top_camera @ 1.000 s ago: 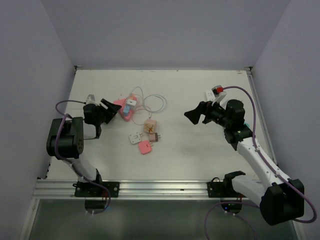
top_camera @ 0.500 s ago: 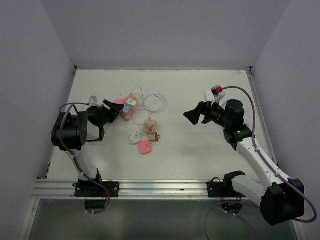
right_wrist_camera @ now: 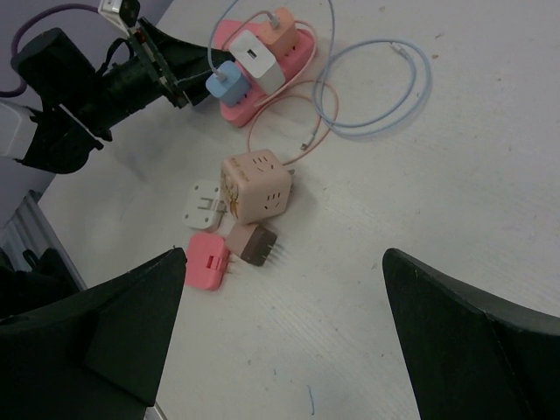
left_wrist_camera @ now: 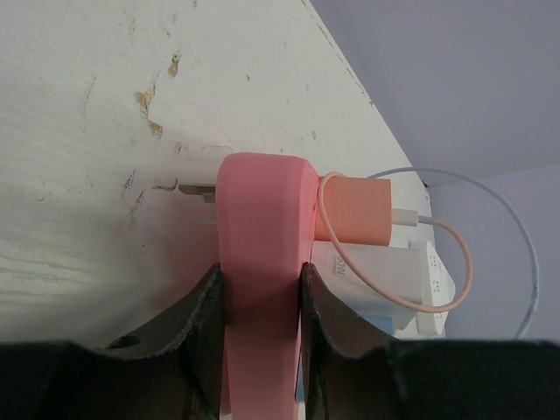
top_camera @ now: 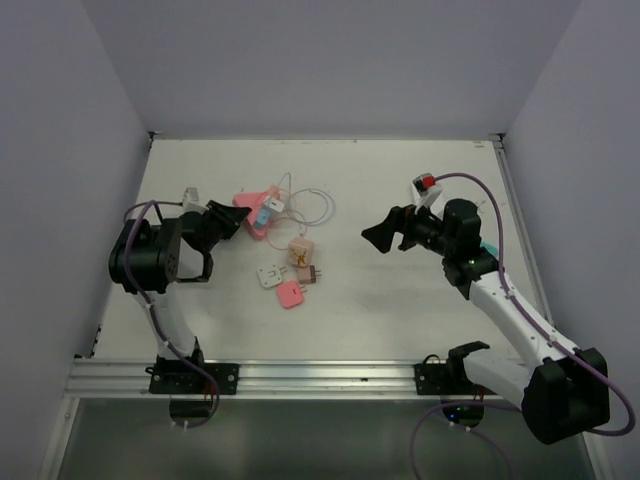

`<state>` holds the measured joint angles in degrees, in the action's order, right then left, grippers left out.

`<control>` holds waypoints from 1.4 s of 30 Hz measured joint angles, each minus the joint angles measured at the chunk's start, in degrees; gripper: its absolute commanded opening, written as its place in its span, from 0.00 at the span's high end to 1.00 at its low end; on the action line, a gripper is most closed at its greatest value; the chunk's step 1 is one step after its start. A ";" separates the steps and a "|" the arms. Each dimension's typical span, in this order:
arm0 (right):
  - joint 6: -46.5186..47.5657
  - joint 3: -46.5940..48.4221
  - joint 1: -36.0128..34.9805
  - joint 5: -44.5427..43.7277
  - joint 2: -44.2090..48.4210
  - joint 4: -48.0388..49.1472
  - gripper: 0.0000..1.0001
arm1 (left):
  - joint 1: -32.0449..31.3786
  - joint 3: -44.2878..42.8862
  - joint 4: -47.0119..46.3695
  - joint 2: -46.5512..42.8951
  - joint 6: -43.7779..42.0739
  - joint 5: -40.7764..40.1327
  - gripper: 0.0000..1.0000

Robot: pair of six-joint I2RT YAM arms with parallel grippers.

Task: Pull the plug off the socket

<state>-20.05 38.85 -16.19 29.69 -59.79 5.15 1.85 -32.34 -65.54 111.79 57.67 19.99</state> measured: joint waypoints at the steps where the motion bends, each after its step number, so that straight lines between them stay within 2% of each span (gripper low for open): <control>1: 0.00 0.00 -0.42 -0.02 -0.44 -0.04 0.01 | -0.07 0.46 -0.04 -0.44 -0.13 0.11 0.94; 4: -0.07 0.11 -1.64 -0.09 -1.40 -0.37 0.01 | -0.04 2.60 0.63 -3.65 -0.85 -0.02 1.00; 11: -2.56 3.32 -7.74 -3.74 -4.52 -1.20 0.01 | -0.33 5.51 9.16 -17.07 -5.46 -2.27 1.00; 18: -14.05 7.58 -19.87 -13.86 -12.85 4.00 0.05 | -4.24 5.44 19.80 -33.22 -12.81 -8.85 1.00; 25: -25.64 14.95 -31.23 -24.15 -24.61 9.53 0.05 | -10.64 3.98 36.92 -46.56 -21.09 -16.06 1.00; 32: -33.97 20.96 -34.91 -30.27 -30.03 12.46 0.11 | -15.91 2.14 47.52 -55.89 -26.88 -22.43 1.00; 42: -41.05 27.26 -35.58 -33.66 -35.23 10.03 0.24 | -21.16 2.05 51.63 -58.90 -30.53 -27.08 1.00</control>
<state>-61.10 66.11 -51.77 -3.97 -95.02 15.18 -19.31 -30.28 -13.91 52.88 27.14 -7.09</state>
